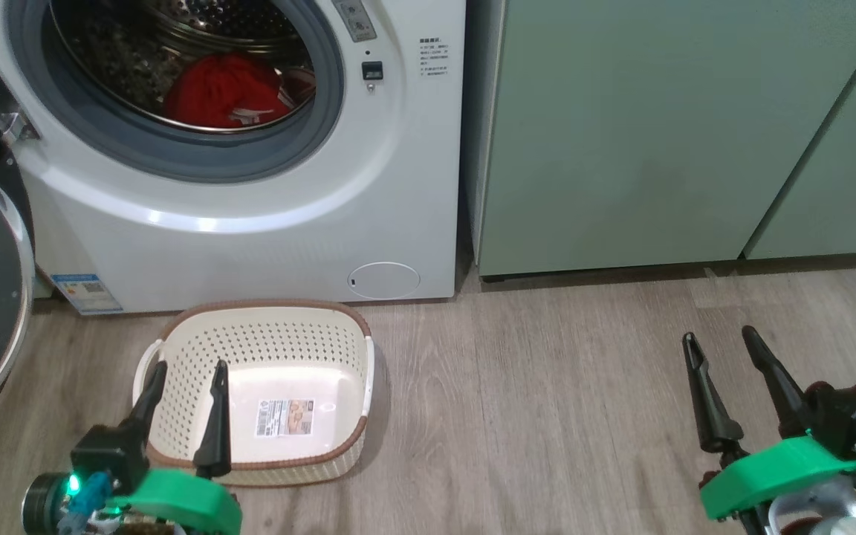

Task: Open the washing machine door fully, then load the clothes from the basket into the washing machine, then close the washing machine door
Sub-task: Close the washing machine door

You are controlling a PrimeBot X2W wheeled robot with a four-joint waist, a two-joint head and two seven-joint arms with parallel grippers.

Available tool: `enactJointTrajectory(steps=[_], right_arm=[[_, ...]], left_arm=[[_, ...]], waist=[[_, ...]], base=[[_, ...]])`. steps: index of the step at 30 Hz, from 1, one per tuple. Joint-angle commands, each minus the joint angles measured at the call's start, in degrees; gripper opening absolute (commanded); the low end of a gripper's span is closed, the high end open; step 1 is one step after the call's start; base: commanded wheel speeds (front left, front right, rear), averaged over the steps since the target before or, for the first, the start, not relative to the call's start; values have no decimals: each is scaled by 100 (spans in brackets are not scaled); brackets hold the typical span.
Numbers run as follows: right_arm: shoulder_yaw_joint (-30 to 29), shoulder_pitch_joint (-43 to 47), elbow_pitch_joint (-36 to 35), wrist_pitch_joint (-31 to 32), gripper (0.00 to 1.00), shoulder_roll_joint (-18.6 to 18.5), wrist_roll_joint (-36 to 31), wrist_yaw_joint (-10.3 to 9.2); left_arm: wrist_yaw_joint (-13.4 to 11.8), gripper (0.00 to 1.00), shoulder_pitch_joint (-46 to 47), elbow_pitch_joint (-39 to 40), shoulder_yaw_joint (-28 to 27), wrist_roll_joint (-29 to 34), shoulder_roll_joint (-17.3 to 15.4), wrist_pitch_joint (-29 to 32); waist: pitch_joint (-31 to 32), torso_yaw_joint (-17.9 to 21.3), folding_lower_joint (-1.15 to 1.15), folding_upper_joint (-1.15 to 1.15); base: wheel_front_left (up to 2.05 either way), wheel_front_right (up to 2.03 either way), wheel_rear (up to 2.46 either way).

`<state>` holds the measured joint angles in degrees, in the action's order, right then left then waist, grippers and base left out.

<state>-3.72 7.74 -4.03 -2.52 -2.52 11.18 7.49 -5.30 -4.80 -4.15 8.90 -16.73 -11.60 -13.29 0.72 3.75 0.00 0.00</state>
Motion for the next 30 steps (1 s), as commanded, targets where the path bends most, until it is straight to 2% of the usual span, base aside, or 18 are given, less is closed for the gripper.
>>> enactJointTrajectory(steps=[1,30], right_arm=[[110,-186,-179,-49,100,-36,50,0],[44,-155,-160,-88,100,-36,61,0]], left_arm=[[-31,100,293,183,-217,-19,-124,-75],[-204,100,281,267,-107,-48,-165,0]], waist=[[1,2,0,0],[21,-72,0,0]], base=[[0,0,0],[0,0,0]])
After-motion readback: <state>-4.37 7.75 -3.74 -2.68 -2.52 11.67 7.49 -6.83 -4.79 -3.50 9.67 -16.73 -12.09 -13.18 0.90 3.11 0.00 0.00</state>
